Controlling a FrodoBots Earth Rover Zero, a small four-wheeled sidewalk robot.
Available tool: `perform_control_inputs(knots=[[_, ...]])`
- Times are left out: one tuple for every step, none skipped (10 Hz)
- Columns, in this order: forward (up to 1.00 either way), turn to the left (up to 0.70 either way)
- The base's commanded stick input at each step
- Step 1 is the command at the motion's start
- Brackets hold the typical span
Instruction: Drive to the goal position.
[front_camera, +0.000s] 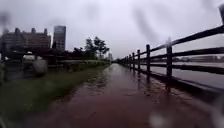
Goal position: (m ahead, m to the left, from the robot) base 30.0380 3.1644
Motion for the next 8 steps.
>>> perform_control_inputs(knots=[[1.0,0.0],[1.0,0.0],[1.0,0.0],[1.0,0.0],[1.0,0.0],[1.0,0.0],[1.0,0.0],[1.0,0.0]])
